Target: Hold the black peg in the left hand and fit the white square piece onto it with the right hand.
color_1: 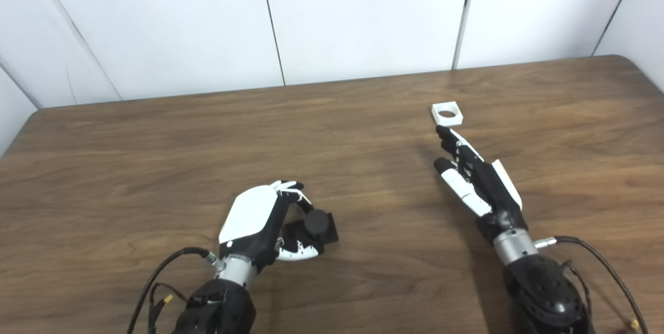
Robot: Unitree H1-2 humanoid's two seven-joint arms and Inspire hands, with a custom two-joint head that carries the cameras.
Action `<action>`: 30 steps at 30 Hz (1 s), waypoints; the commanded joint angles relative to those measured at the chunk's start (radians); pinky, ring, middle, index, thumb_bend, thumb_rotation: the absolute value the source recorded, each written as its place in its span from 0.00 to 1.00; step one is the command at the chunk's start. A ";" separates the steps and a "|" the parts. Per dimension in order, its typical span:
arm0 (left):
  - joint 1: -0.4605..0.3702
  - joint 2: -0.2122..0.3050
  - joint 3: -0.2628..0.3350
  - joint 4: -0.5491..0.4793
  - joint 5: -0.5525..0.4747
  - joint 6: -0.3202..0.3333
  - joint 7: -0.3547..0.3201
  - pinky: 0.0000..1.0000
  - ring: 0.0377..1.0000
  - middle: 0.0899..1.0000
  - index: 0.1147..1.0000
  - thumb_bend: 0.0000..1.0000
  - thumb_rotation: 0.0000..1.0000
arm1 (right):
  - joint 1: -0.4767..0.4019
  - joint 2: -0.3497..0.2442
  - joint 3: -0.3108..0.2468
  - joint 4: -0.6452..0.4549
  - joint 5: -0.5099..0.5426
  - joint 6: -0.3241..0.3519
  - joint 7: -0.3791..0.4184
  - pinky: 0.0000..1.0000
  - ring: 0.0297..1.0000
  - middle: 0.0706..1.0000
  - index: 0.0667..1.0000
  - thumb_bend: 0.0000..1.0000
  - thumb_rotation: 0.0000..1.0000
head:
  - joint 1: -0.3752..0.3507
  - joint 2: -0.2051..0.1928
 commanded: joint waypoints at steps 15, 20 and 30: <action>0.030 -0.009 -0.007 0.054 -0.037 -0.007 0.010 0.81 0.93 0.85 0.42 0.50 0.08 | -0.042 -0.005 -0.020 -0.070 -0.032 0.005 -0.043 0.85 0.94 0.93 0.87 0.70 0.64 | 0.001 -0.017; 0.033 -0.004 -0.011 0.057 -0.035 -0.014 0.023 0.79 0.92 0.85 0.43 0.50 0.08 | -0.107 -0.024 -0.008 -0.038 -0.198 -0.018 -0.120 0.83 0.88 0.87 0.80 0.76 0.36 | -0.001 -0.029; 0.043 -0.008 -0.019 0.063 -0.046 -0.009 0.041 0.79 0.92 0.85 0.43 0.50 0.08 | -0.276 -0.087 0.028 0.102 -0.357 -0.001 -0.159 0.86 0.90 0.87 0.76 0.86 0.29 | -0.005 -0.051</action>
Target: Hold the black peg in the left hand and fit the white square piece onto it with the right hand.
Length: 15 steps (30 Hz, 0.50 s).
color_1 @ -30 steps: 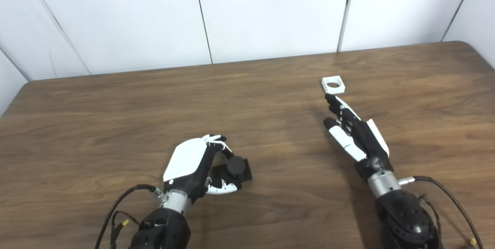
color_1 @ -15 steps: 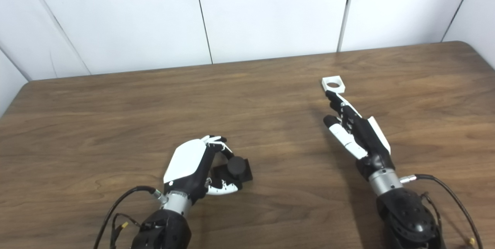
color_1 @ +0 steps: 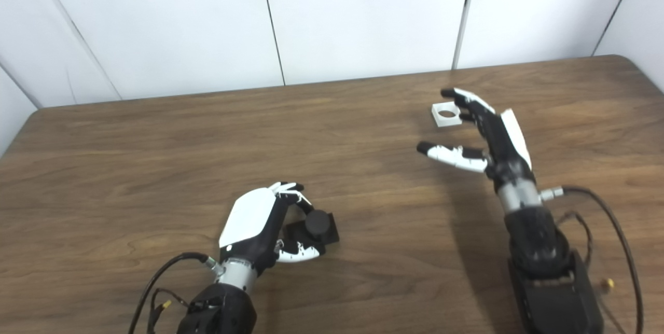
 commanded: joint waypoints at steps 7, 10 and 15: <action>0.027 -0.005 -0.019 0.045 -0.021 0.000 -0.012 0.79 0.93 0.85 0.43 0.50 0.08 | -0.127 -0.073 0.023 0.127 -0.060 -0.025 -0.016 0.88 0.90 0.87 0.74 0.86 0.29 | -0.005 -0.007; 0.027 -0.003 -0.024 0.046 -0.013 0.001 -0.008 0.79 0.92 0.85 0.43 0.50 0.08 | -0.158 -0.085 0.031 0.178 -0.069 -0.021 -0.015 0.87 0.90 0.87 0.75 0.87 0.28 | -0.006 -0.006; 0.028 0.000 -0.026 0.047 -0.012 0.002 -0.005 0.79 0.92 0.84 0.43 0.50 0.08 | -0.200 -0.106 0.048 0.257 -0.089 -0.027 -0.026 0.88 0.90 0.88 0.77 0.91 0.26 | -0.007 -0.008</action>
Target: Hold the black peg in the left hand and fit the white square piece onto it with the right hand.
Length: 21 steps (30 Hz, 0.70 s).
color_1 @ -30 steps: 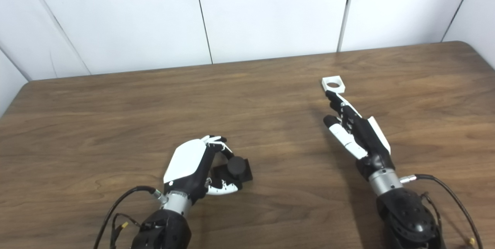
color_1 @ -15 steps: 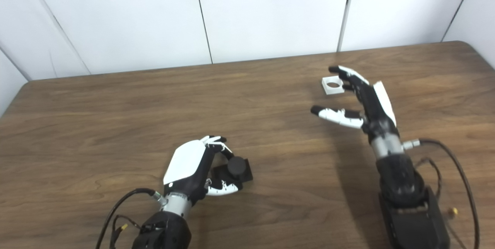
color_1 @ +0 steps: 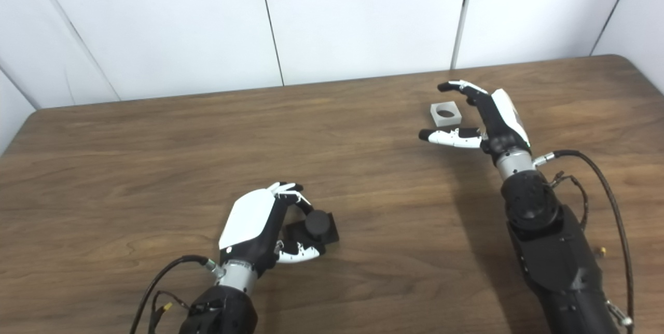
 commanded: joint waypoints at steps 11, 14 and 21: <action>0.019 0.000 -0.021 0.043 -0.009 0.006 -0.032 0.79 0.93 0.85 0.43 0.50 0.08 | -0.133 -0.064 0.008 0.073 -0.019 -0.010 -0.007 0.92 0.94 0.91 0.76 0.93 0.25 | -0.006 -0.008; 0.019 -0.002 -0.018 0.047 -0.025 -0.002 -0.018 0.79 0.93 0.85 0.43 0.50 0.08 | -0.152 -0.081 0.014 0.089 -0.025 -0.001 -0.001 0.93 0.94 0.92 0.77 0.93 0.26 | -0.010 -0.009; 0.022 -0.001 -0.022 0.054 -0.029 -0.004 -0.001 0.80 0.93 0.84 0.43 0.50 0.08 | -0.200 -0.125 0.034 0.147 -0.039 -0.015 0.001 0.91 0.95 0.91 0.77 0.94 0.31 | -0.007 -0.018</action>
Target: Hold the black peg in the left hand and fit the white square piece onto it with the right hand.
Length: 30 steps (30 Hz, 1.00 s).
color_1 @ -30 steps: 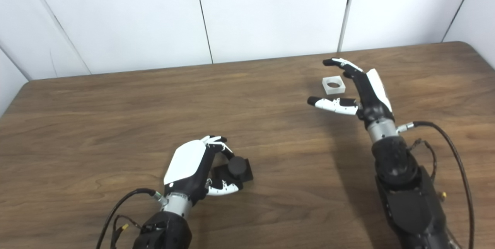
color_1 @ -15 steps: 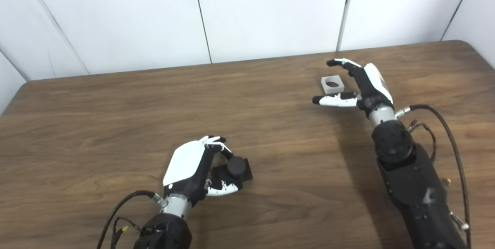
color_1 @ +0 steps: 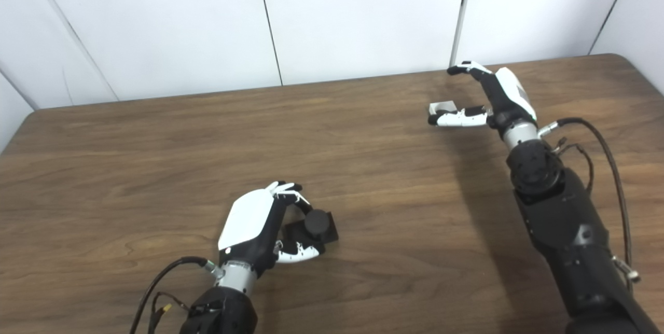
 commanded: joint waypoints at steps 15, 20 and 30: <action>0.015 -0.004 -0.020 0.047 -0.004 0.006 -0.024 0.79 0.93 0.85 0.43 0.50 0.08 | -0.173 -0.216 0.119 0.016 -0.071 -0.020 0.193 0.89 0.97 0.90 0.75 0.99 0.28 | -0.007 0.001; 0.008 -0.006 -0.019 0.046 -0.004 0.006 -0.024 0.79 0.92 0.85 0.43 0.50 0.08 | -0.196 -0.233 0.156 0.018 -0.098 -0.008 0.241 0.88 0.97 0.91 0.74 0.97 0.24 | -0.007 0.001; 0.010 -0.002 -0.017 0.047 -0.007 0.004 -0.022 0.78 0.93 0.85 0.43 0.50 0.08 | -0.221 -0.248 0.222 -0.015 -0.183 0.033 0.341 0.95 0.99 0.92 0.73 0.94 0.17 | -0.009 0.005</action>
